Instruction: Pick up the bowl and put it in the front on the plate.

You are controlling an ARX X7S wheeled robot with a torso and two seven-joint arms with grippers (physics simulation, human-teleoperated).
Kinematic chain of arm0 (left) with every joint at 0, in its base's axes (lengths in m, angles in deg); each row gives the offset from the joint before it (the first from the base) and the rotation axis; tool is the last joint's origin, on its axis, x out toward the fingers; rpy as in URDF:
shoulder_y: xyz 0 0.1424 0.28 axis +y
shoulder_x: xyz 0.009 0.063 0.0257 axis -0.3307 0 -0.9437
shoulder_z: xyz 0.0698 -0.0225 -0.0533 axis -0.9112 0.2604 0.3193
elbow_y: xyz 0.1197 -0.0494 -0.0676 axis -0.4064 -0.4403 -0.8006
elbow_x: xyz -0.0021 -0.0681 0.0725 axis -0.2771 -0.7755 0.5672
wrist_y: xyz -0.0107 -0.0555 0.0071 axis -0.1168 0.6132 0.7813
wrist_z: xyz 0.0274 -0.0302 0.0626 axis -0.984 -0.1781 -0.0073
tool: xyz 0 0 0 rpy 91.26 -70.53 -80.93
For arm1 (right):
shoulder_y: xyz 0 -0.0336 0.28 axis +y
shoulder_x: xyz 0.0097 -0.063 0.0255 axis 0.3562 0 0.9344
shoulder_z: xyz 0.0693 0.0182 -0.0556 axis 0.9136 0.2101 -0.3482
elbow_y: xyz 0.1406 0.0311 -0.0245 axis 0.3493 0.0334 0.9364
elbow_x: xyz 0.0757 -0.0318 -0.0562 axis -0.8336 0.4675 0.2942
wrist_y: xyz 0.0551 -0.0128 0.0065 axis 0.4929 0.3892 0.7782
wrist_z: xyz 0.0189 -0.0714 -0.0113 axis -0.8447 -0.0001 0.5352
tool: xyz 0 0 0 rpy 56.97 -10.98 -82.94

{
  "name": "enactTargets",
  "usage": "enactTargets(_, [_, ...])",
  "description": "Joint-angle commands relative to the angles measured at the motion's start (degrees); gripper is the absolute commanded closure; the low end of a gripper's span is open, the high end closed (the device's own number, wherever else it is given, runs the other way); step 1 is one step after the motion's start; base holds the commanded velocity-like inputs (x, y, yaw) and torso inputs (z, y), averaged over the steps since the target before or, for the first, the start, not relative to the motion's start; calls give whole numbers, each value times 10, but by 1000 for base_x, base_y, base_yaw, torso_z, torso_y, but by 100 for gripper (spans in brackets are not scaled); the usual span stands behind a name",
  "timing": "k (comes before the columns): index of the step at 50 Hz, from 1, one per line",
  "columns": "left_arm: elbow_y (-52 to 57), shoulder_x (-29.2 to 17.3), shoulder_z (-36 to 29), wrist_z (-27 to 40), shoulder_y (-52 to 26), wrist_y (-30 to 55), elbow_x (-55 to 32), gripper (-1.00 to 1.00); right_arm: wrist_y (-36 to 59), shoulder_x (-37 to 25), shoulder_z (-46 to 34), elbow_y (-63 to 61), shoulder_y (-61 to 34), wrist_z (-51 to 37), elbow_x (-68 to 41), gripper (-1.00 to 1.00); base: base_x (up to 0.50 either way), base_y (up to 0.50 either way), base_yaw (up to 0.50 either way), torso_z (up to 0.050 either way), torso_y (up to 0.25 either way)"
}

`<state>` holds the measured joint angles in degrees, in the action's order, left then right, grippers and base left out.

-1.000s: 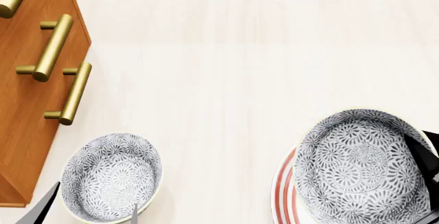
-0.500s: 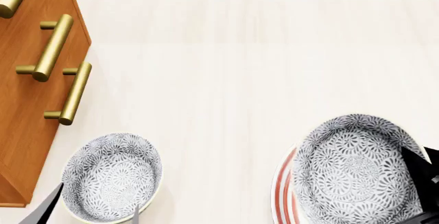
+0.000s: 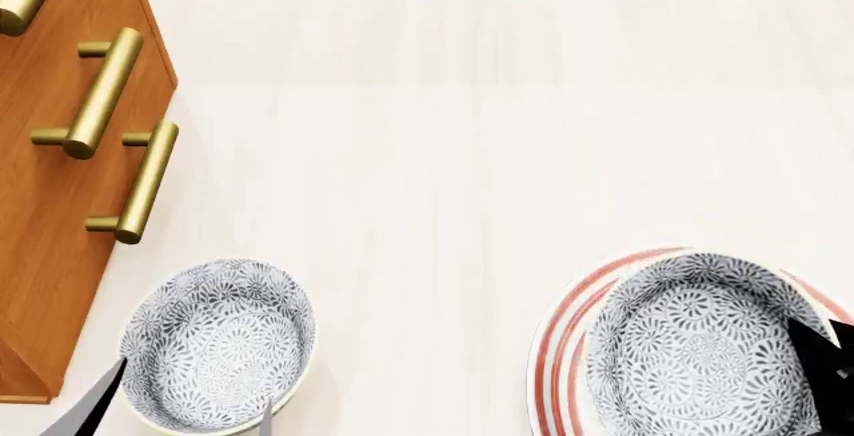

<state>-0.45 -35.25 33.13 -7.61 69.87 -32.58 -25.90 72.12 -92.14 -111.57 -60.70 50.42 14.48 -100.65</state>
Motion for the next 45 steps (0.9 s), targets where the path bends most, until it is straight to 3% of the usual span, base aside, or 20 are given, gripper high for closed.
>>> enactTargets(1, [1,-1,-2,1,0,2,-2,-100,4,10,1,6,-12,-1,10,100,0,0,0,0,10])
enactTargets(45, [-5,-4,-11,2,-3,3,-7,-100,84,125,-52,89,-89,-12,104,100,0,0,0,0,0])
